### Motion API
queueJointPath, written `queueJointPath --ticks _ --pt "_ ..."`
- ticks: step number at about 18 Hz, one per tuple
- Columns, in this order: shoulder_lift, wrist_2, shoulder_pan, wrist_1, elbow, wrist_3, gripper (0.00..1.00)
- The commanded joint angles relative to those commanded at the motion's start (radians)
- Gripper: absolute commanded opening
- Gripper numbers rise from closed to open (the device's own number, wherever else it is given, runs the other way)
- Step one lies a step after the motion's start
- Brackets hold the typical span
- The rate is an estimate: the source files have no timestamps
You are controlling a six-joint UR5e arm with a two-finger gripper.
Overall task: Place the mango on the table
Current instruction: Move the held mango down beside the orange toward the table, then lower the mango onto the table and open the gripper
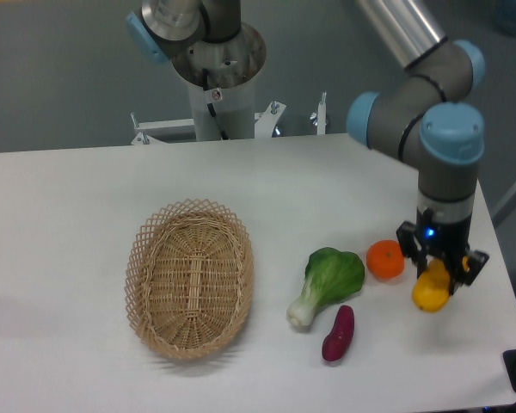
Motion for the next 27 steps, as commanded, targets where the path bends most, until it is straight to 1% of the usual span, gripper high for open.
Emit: queueJointPath --ticks 8,10,13,16,17,19,20,22,23,27 --pt "-0.046 0.002 -0.035 0.003 -0.024 -0.006 0.44" --pt "-0.049 0.002 -0.037 0.005 -0.04 -0.005 0.45" --pt "-0.052 0.002 -0.038 0.005 -0.043 -0.005 0.45" --pt "-0.051 0.002 -0.038 0.006 -0.067 0.003 0.45" --pt "-0.048 0.003 -0.038 0.008 -0.071 0.006 0.47" --pt "-0.049 0.003 -0.038 0.006 -0.061 0.008 0.61" --pt "-0.049 0.003 -0.038 0.008 -0.061 0.008 0.64" --pt "-0.046 0.003 -0.038 0.008 -0.057 0.005 0.92" --pt "-0.045 0.003 -0.038 0.008 -0.06 0.003 1.0" --pt "-0.032 0.003 -0.037 0.006 -0.057 -0.006 1.0"
